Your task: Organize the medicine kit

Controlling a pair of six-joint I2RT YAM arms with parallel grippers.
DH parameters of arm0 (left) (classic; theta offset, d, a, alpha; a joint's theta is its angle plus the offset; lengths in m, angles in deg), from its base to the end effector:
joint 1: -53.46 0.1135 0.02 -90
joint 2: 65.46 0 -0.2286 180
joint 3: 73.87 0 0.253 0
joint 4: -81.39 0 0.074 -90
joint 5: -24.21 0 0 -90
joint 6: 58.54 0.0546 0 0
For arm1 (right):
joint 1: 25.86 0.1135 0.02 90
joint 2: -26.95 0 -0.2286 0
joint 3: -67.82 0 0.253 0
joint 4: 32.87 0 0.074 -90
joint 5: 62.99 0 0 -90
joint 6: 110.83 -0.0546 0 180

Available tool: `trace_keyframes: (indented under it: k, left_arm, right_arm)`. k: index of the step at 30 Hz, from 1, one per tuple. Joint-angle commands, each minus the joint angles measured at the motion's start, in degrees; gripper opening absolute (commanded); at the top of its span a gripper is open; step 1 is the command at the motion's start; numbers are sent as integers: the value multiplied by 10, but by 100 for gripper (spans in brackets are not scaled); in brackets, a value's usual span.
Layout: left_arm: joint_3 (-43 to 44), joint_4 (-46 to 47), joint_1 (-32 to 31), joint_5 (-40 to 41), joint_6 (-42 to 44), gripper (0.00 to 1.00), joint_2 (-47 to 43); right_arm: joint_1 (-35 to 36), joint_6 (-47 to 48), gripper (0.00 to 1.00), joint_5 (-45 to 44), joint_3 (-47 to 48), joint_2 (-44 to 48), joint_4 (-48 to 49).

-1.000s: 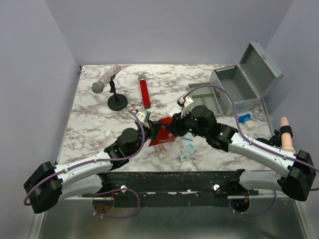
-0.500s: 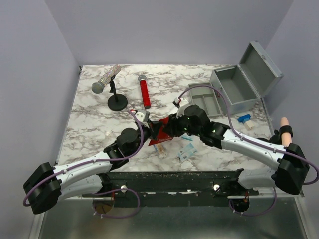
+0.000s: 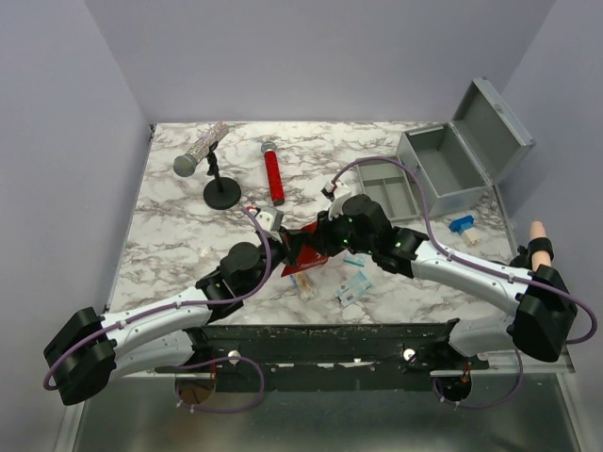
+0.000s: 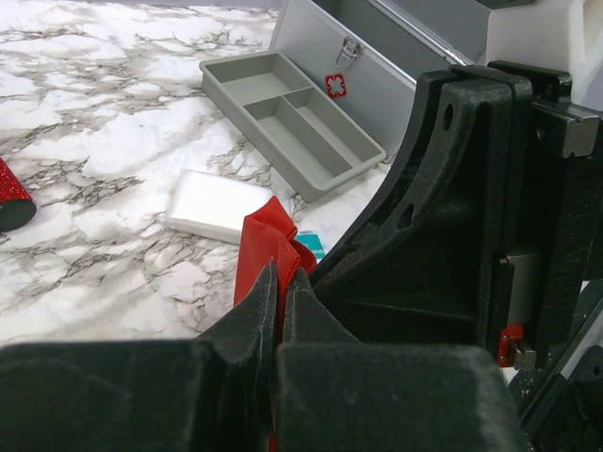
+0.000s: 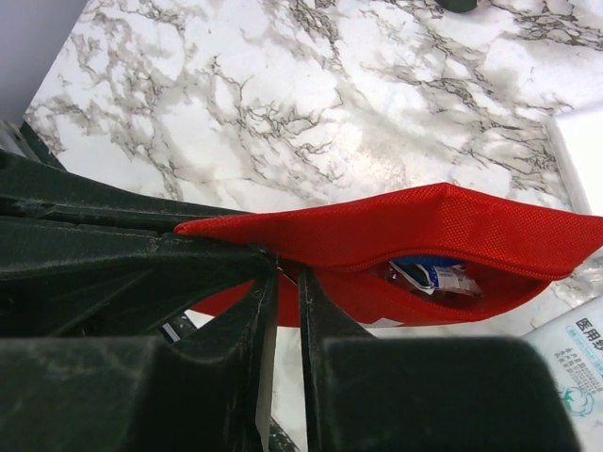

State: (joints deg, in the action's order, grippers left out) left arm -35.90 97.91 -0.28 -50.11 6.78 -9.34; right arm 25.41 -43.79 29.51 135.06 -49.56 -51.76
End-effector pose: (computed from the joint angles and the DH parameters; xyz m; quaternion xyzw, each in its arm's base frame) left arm 0.1654 -0.2005 0.2209 0.0862 0.7115 -0.3607 0.5968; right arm 0.2044 0.2587 0.2344 -0.2206 0.8289 0.3249 0.3984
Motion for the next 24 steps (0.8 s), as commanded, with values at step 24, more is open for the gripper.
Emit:
trace_keyframes:
  k: [24]
  left_arm:
    - [-12, -54, -2, -19, 14, 0, -98]
  right_arm:
    - [-112, -14, 1, -106, -42, 20, -77]
